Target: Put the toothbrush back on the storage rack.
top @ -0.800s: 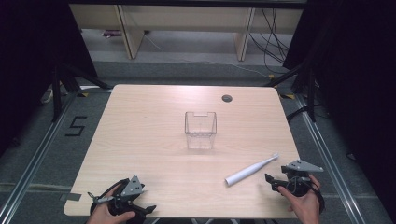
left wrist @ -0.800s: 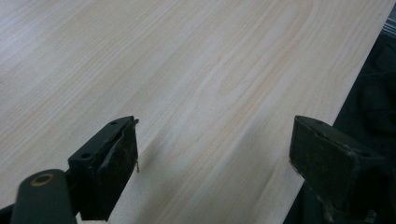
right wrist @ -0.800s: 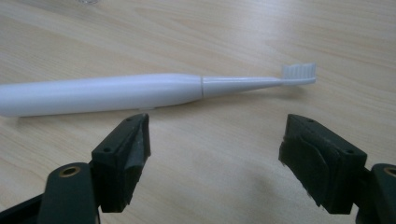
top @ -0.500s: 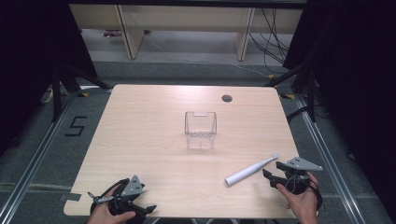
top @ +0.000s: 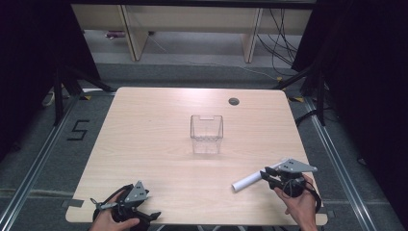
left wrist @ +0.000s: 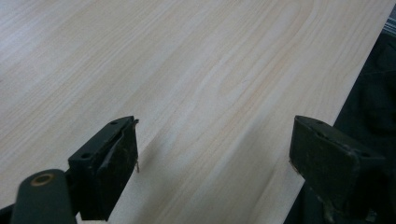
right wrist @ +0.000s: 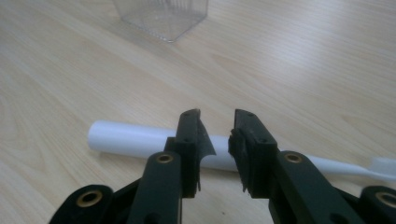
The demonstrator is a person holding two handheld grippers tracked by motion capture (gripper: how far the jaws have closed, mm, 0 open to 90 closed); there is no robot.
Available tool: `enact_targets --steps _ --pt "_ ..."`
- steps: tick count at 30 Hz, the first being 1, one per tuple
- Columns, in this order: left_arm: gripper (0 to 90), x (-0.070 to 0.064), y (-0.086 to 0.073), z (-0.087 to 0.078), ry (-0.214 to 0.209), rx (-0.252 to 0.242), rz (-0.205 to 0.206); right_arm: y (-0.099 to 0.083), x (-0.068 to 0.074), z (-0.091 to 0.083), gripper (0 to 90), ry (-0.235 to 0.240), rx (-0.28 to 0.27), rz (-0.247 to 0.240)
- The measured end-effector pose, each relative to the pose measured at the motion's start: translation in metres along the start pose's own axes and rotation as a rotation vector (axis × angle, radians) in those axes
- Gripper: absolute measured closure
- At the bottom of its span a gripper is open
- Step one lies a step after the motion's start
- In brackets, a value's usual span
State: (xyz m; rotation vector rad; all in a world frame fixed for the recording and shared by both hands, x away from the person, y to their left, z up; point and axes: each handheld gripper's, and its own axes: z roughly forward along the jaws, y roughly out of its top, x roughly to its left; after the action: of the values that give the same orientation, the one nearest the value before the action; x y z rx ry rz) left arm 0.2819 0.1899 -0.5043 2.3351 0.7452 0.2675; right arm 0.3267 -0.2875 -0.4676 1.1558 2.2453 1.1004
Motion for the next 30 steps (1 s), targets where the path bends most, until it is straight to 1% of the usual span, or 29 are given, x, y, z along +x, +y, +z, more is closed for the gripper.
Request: enact_targets --steps 1,2,4,5,6,7,9,10,12,14,15,16,17,18,19,20,21,22,23,24,25,26,27,28,29,30 --pt "14.8 0.0 0.0 0.0 0.0 -0.002 -0.003 0.001 0.003 0.002 74.1 0.007 0.0 0.004" --pt "14.8 0.0 0.0 0.0 0.0 0.0 -0.003 0.004 0.008 0.007 78.5 0.026 0.027 -0.015" --pt "14.8 0.0 0.0 0.001 0.002 0.0 -0.005 0.005 0.01 0.01 79.6 0.025 0.028 -0.023" --pt "14.8 -0.001 0.0 0.001 0.002 -0.001 -0.005 0.006 0.012 0.012 81.4 0.04 0.04 -0.03" --pt "14.8 -0.001 -0.001 0.001 -0.003 0.001 -0.015 0.007 0.014 0.015 83.0 0.048 0.049 -0.037" --pt "14.8 0.0 0.0 0.0 0.0 0.0 0.003 0.008 0.017 0.018 84.5 0.06 0.053 -0.044" --pt "14.8 0.0 0.0 0.0 0.002 0.0 -0.002 0.011 0.022 0.024 87.6 0.072 0.056 -0.081" --pt "14.8 0.0 0.0 0.0 0.002 0.002 0.0 0.011 0.022 0.024 87.6 0.072 0.056 -0.081" --pt "14.8 0.0 0.0 0.0 0.002 -0.001 -0.003 0.013 0.025 0.029 89.1 0.081 0.059 -0.111" --pt "14.8 -0.001 -0.001 0.0 0.002 -0.001 -0.004 0.014 0.028 0.031 89.5 0.084 0.081 -0.101" --pt "14.8 -0.001 -0.001 0.0 0.001 0.0 -0.009 0.015 0.029 0.035 89.9 0.092 0.081 -0.123" --pt "14.8 -0.001 -0.001 0.0 0.0 0.004 -0.011 0.015 0.031 0.036 90.0 0.094 0.09 -0.125" --pt "14.8 0.0 -0.001 0.0 0.002 0.0 -0.001 0.015 0.031 0.036 90.0 0.094 0.09 -0.125" --pt "14.8 -0.001 0.0 0.001 0.003 0.0 -0.004 0.016 0.035 0.038 90.0 0.107 0.096 -0.115" --pt "14.8 -0.001 0.0 0.001 0.003 -0.001 -0.01 0.016 0.035 0.038 90.0 0.107 0.096 -0.115" --pt "14.8 -0.001 -0.001 0.001 0.003 -0.001 -0.017 0.016 0.035 0.04 90.0 0.111 0.099 -0.132" --pt "14.8 -0.001 0.0 0.001 0.003 0.0 -0.005 0.017 0.036 0.042 90.0 0.119 0.109 -0.137" --pt "14.8 0.0 0.0 0.001 0.003 0.001 -0.003 0.017 0.037 0.044 90.0 0.131 0.105 -0.152" --pt "14.8 0.0 -0.001 0.001 0.003 0.001 -0.006 0.017 0.039 0.044 90.0 0.124 0.127 -0.125" --pt "14.8 -0.001 -0.001 0.001 0.003 0.002 -0.006 0.018 0.04 0.046 90.0 0.129 0.115 -0.136" --pt "14.8 -0.002 -0.001 0.001 0.001 -0.008 -0.022 0.017 0.042 0.046 90.0 0.12 0.121 -0.118" --pt "14.8 -0.002 -0.001 0.0 0.002 0.003 -0.017 0.019 0.041 0.048 90.0 0.133 0.12 -0.152" --pt "14.8 -0.002 -0.001 0.001 0.004 0.001 -0.019 0.019 0.043 0.047 90.0 0.129 0.139 -0.13" --pt "14.8 -0.002 -0.001 0.001 0.003 0.001 -0.019 0.018 0.046 0.049 90.0 0.132 0.145 -0.127" --pt "14.8 -0.002 -0.001 0.001 0.002 -0.006 -0.02 0.018 0.047 0.051 90.0 0.136 0.133 -0.137" --pt "14.8 -0.002 -0.001 0.001 0.004 0.002 -0.019 0.019 0.046 0.052 90.0 0.137 0.144 -0.161"
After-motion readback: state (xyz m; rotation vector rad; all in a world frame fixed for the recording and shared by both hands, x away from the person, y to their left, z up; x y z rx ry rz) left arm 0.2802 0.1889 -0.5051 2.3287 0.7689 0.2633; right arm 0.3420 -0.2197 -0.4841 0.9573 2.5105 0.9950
